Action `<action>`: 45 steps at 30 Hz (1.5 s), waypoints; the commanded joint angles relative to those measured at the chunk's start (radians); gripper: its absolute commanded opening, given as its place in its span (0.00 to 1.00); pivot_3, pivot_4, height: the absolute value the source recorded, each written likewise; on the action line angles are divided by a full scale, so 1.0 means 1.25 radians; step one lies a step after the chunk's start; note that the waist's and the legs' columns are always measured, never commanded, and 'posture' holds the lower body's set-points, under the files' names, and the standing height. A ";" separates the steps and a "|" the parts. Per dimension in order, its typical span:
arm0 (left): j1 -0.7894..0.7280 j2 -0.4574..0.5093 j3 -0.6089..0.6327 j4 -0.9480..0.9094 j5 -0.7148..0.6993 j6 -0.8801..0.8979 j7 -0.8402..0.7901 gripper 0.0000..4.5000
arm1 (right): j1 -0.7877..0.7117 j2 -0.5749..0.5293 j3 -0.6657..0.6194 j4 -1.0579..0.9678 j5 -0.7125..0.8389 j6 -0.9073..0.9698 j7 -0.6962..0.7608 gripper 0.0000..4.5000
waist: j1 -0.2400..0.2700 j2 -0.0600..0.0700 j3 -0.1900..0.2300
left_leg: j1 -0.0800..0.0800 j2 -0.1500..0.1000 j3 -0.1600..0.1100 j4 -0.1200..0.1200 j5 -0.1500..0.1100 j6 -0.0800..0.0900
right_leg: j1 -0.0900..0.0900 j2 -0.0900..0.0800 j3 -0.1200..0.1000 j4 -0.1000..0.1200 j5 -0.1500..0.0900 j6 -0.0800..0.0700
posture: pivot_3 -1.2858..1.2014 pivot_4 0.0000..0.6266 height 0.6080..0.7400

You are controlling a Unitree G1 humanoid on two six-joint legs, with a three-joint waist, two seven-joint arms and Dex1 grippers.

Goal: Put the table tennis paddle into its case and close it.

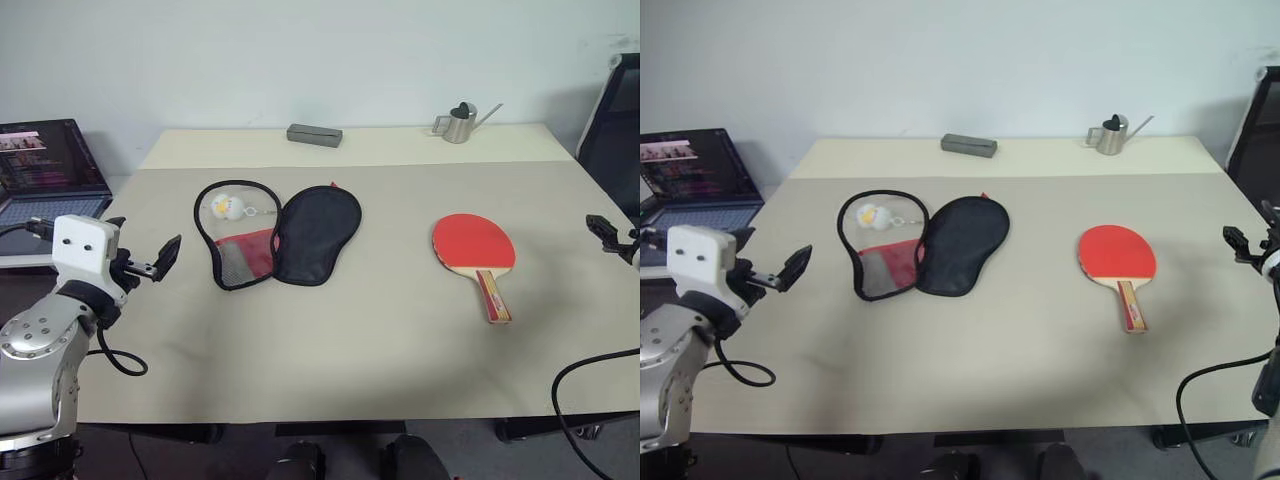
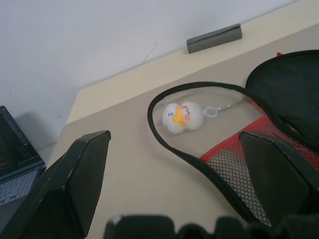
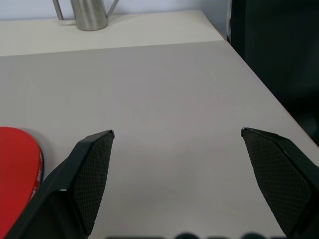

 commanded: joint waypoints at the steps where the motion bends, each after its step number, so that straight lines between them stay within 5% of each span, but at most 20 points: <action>1: -0.017 0.012 0.006 0.011 0.016 -0.025 -0.002 1.00 | -0.007 -0.021 -0.005 -0.015 -0.005 -0.007 0.009 1.00 | 0.000 0.000 0.000 | 0.000 0.000 0.000 0.000 0.000 0.000 | 0.000 0.000 0.000 0.000 0.000 0.000 | 0.52 0.24 1.00; 24: -0.115 0.046 0.032 0.251 -0.012 -0.161 -0.133 1.00 | 0.002 0.065 -0.001 -0.149 0.046 0.036 0.256 1.00 | 0.005 0.000 0.000 | 0.001 0.006 0.003 0.000 -0.001 -0.002 | 0.000 0.006 0.000 -0.003 0.002 -0.001 | 0.52 0.24 1.00; 45: -0.127 0.125 0.038 0.257 -0.122 -0.057 -0.321 1.00 | 0.120 0.045 0.074 -0.477 0.106 0.227 0.477 1.00 | 0.010 0.000 0.000 | 0.000 0.008 0.004 0.000 -0.002 -0.003 | -0.003 0.007 0.001 -0.001 0.002 -0.002 | 0.52 0.24 1.00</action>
